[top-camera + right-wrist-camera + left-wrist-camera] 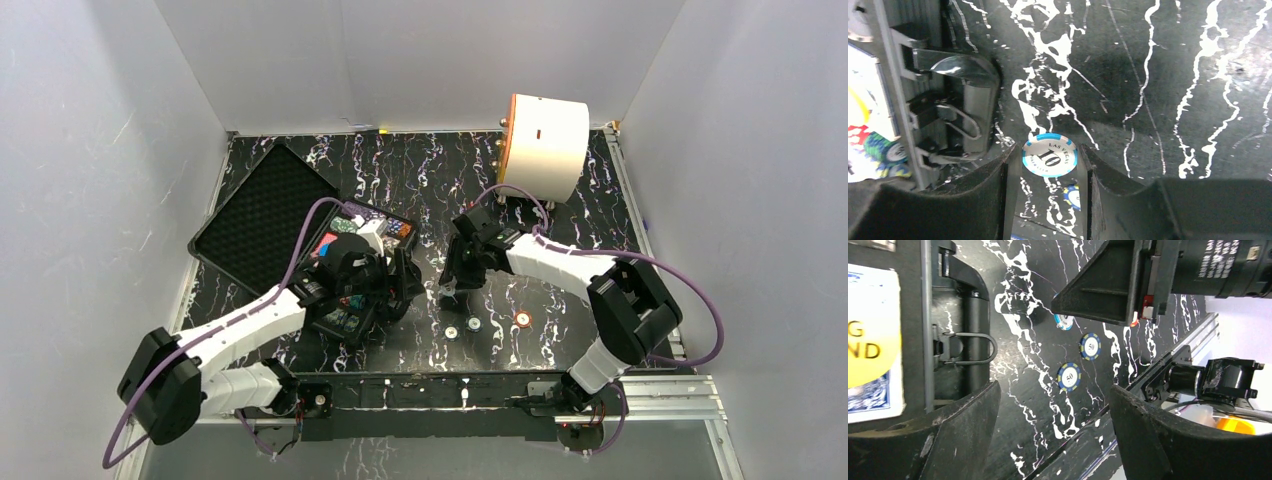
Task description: Pack up texas hold em set
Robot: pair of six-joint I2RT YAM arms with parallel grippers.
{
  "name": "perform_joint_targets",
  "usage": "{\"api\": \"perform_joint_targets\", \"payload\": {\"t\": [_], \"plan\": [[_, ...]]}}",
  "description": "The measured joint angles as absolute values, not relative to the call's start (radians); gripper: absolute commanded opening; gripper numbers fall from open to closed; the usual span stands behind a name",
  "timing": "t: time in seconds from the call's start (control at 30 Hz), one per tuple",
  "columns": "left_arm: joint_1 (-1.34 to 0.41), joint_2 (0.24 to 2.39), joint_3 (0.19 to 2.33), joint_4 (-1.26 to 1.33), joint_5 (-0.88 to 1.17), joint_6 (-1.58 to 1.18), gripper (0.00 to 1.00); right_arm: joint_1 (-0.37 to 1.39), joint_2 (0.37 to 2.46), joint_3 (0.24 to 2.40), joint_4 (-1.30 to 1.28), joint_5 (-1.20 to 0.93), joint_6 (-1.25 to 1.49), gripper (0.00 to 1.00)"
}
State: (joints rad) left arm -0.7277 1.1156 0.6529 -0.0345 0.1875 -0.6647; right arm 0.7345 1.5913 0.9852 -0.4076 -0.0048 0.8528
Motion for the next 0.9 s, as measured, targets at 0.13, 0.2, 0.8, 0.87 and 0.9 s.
{"api": "perform_joint_targets", "payload": {"t": [0.13, 0.2, 0.8, 0.87, 0.9], "plan": [[-0.747, 1.166, 0.617, 0.069, 0.199, -0.719, 0.75, 0.713, 1.574, 0.972, -0.371, -0.090, 0.885, 0.50], [-0.752, 1.188, 0.606, 0.121, 0.202, -0.748, 0.72, 0.713, 1.565, 0.965, -0.361, -0.125, 0.897, 0.50], [-0.770, 1.345, 0.596, 0.323, 0.195, -0.910, 0.32, 0.691, 1.523, 0.951, -0.285, -0.271, 0.967, 0.50], [-0.770, 1.352, 0.595, 0.337, 0.194, -0.921, 0.27, 0.689, 1.523, 0.951, -0.281, -0.277, 0.970, 0.50], [-0.770, 1.353, 0.595, 0.344, 0.193, -0.928, 0.25, 0.688, 1.523, 0.951, -0.280, -0.280, 0.970, 0.50]]}}
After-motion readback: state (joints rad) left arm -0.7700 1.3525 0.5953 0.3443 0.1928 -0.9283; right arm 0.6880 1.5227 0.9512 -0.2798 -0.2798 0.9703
